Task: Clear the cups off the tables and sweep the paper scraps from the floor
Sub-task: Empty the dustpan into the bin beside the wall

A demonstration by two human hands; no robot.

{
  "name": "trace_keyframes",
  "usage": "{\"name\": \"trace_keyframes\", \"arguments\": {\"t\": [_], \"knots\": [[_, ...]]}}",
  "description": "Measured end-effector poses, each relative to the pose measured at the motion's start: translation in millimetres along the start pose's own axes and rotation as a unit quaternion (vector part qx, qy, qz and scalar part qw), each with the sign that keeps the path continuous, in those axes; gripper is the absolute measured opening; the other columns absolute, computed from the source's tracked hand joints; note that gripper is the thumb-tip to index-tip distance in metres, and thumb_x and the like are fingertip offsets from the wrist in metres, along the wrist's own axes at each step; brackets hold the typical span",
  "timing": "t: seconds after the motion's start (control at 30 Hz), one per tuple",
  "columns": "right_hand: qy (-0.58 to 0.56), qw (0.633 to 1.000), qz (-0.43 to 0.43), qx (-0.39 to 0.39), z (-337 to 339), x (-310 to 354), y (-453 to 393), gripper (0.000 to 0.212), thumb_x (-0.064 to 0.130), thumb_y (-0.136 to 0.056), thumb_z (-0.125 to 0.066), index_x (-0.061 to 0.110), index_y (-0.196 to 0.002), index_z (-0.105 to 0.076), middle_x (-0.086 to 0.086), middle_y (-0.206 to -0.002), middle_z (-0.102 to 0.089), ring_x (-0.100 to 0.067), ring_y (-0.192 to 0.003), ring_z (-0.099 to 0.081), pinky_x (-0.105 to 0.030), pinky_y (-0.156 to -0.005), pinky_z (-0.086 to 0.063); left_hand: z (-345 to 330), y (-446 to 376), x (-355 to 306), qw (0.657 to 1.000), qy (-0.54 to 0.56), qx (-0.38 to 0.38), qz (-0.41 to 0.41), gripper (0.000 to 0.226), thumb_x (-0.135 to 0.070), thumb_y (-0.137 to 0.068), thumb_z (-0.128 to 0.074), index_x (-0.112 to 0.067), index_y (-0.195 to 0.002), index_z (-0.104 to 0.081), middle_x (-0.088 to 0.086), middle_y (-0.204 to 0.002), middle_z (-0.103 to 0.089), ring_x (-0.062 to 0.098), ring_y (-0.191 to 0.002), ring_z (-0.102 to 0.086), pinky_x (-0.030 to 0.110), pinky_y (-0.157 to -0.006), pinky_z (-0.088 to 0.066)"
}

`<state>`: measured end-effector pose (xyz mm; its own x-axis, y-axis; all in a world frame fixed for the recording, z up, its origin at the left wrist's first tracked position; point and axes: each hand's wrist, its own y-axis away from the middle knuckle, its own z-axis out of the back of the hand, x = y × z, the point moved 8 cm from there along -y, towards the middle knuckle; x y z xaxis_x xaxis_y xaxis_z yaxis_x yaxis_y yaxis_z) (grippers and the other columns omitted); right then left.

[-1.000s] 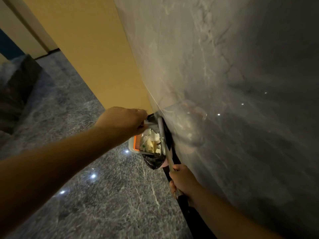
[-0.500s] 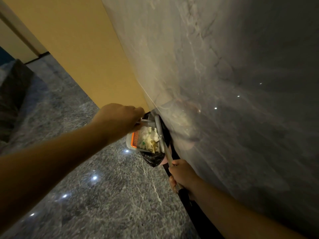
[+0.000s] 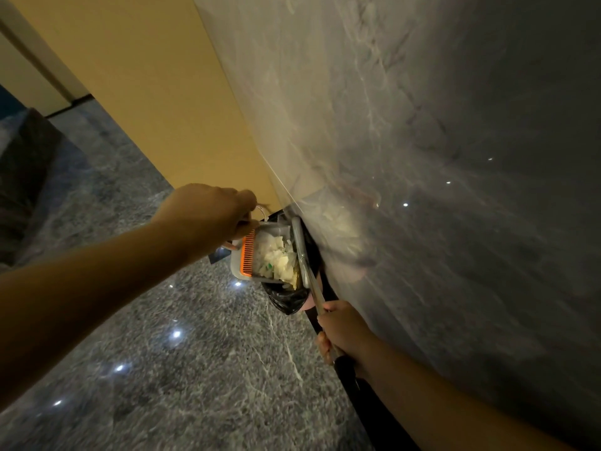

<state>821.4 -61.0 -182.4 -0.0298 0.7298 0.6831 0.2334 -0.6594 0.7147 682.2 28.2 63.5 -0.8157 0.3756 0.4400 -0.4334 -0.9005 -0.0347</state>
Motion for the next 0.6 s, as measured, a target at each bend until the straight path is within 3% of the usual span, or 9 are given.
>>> {"name": "trace_keyframes", "arguments": {"t": [0.1,0.2,0.27,0.37,0.5,0.6], "knots": [[0.005,1.000,0.003,-0.009,0,0,-1,0.039,0.009,-0.092,-0.035,0.022,-0.128,-0.042,-0.012,-0.075,-0.051,-0.012,-0.039,-0.047,-0.022,-0.041,-0.038,-5,3,-7,1.000,-0.011,0.021,-0.019,0.031,-0.048,-0.094,-0.052,-0.023,-0.112,-0.056,-0.007,-0.082,-0.062,0.009,-0.057,-0.049,0.018,-0.043,-0.028],[-0.002,1.000,0.009,-0.002,-1,5,-3,0.047,0.007,-0.092,-0.033,0.025,-0.135,-0.037,-0.009,-0.087,-0.047,-0.012,-0.038,-0.045,-0.020,-0.040,-0.038,-2,6,-5,0.999,-0.017,0.019,-0.029,0.029,-0.046,-0.094,-0.053,-0.023,-0.111,-0.057,-0.007,-0.080,-0.061,0.008,-0.055,-0.045,0.017,-0.041,-0.021],[-0.009,1.000,0.018,0.000,-1,7,-3,0.048,0.004,-0.091,-0.031,0.030,-0.131,-0.038,-0.005,-0.084,-0.044,-0.011,-0.036,-0.043,-0.020,-0.040,-0.037,5,5,4,1.000,-0.008,0.004,-0.004,0.029,-0.046,-0.093,-0.056,-0.022,-0.110,-0.058,-0.006,-0.082,-0.065,0.007,-0.056,-0.046,0.016,-0.042,-0.020],[-0.006,1.000,0.026,-0.002,-1,8,-1,0.050,0.003,-0.091,-0.031,0.036,-0.128,-0.036,-0.005,-0.080,-0.045,-0.012,-0.038,-0.043,-0.020,-0.040,-0.037,0,7,-1,0.999,-0.020,0.042,-0.012,0.030,-0.048,-0.094,-0.053,-0.025,-0.113,-0.054,-0.008,-0.085,-0.062,0.009,-0.060,-0.051,0.019,-0.044,-0.029],[-0.010,0.999,0.032,0.000,-3,12,3,0.047,0.004,-0.093,-0.031,0.037,-0.126,-0.037,-0.002,-0.076,-0.042,-0.012,-0.038,-0.042,-0.020,-0.039,-0.037,13,2,10,1.000,0.012,0.018,0.021,0.032,-0.046,-0.094,-0.053,-0.021,-0.113,-0.057,-0.003,-0.088,-0.067,0.013,-0.065,-0.059,0.022,-0.051,-0.045],[-0.024,0.999,0.029,-0.004,-4,14,4,0.040,0.006,-0.095,-0.032,0.036,-0.122,-0.036,-0.005,-0.075,-0.045,-0.014,-0.041,-0.041,-0.021,-0.040,-0.036,6,2,-3,0.999,-0.018,0.046,-0.016,0.032,-0.049,-0.094,-0.052,-0.022,-0.112,-0.054,-0.006,-0.086,-0.063,0.011,-0.062,-0.054,0.020,-0.047,-0.035]]}}
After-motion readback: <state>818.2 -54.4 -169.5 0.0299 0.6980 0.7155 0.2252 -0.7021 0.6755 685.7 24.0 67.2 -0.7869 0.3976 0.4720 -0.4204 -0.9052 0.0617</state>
